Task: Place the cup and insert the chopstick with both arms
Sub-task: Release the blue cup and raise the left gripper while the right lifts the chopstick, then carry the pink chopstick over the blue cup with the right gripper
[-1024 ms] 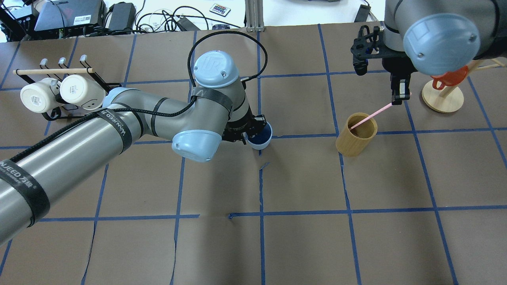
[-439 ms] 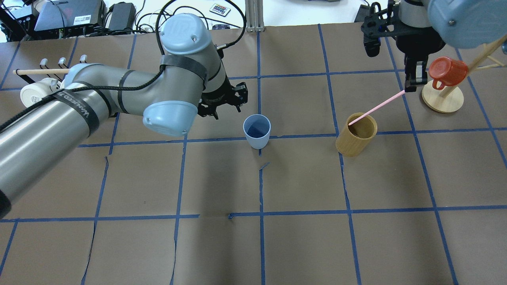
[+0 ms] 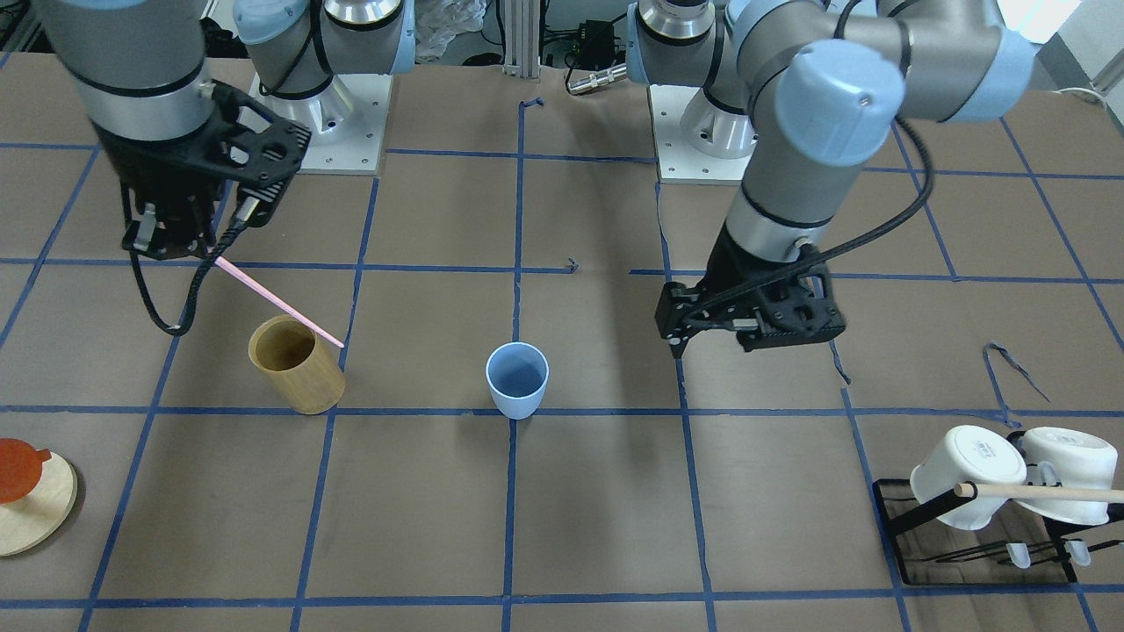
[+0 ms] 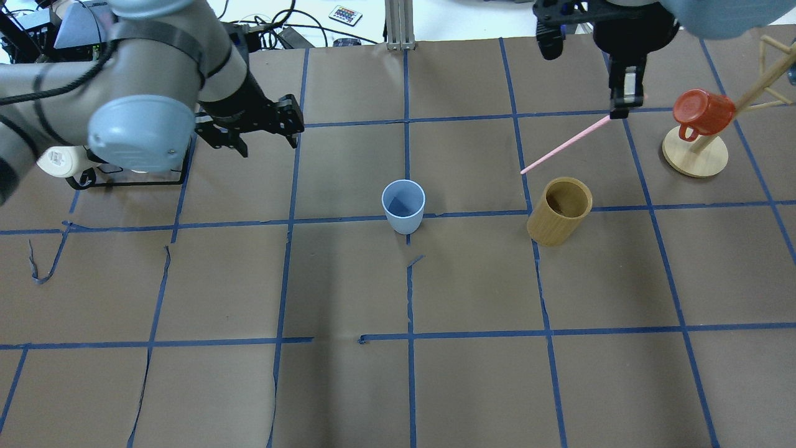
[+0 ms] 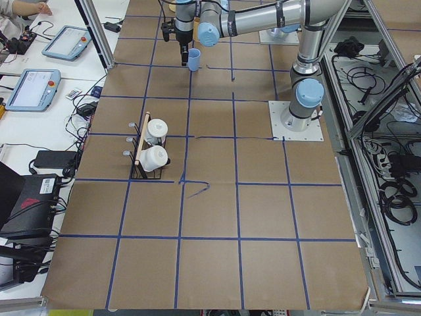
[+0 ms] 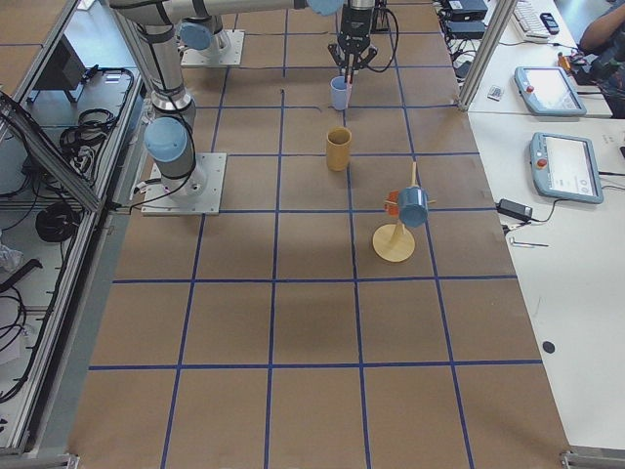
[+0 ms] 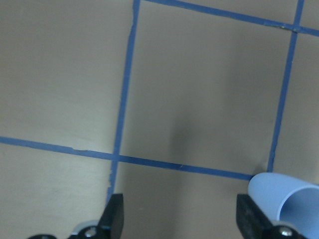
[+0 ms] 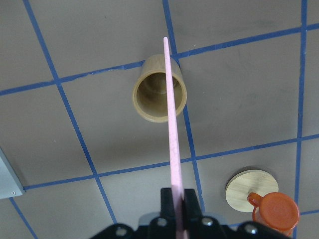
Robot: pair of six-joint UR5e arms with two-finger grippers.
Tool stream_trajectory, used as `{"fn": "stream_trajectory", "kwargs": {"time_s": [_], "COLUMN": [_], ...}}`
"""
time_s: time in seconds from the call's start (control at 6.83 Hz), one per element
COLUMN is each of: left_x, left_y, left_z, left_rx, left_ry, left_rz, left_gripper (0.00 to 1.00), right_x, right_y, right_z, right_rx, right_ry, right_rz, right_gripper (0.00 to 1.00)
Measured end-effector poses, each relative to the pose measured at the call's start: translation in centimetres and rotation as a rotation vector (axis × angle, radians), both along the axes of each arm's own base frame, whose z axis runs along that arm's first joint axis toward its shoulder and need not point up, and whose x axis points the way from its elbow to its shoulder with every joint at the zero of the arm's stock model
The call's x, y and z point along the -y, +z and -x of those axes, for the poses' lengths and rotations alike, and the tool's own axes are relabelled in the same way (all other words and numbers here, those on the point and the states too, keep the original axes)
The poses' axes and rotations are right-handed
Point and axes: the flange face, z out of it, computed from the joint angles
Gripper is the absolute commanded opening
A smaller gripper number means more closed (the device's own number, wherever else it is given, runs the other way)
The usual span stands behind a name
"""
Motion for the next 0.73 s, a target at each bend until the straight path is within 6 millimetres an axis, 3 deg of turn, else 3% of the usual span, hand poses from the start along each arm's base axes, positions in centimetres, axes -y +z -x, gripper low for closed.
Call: {"fn": "stream_trajectory", "kwargs": {"time_s": [0.29, 0.59, 0.73], "left_x": [-2.1, -3.9, -4.6], "left_y": [6.0, 8.5, 9.1], "left_z": [-4.3, -6.2, -6.2], "left_rx": [0.026, 0.051, 0.049], "left_ry": [-0.058, -0.108, -0.116], "left_rz": [-0.026, -0.044, -0.047], "left_gripper": [0.92, 0.93, 0.93], "right_x": [-1.1, -1.5, -1.6], "right_y": [-1.6, -3.7, -3.6], "right_z": [-7.4, -13.7, -15.3], "right_rx": [-0.005, -0.029, -0.036], "right_ry": [-0.128, -0.245, -0.277], "right_rz": [0.045, 0.061, 0.042], "right_gripper": [0.1, 0.11, 0.13]}}
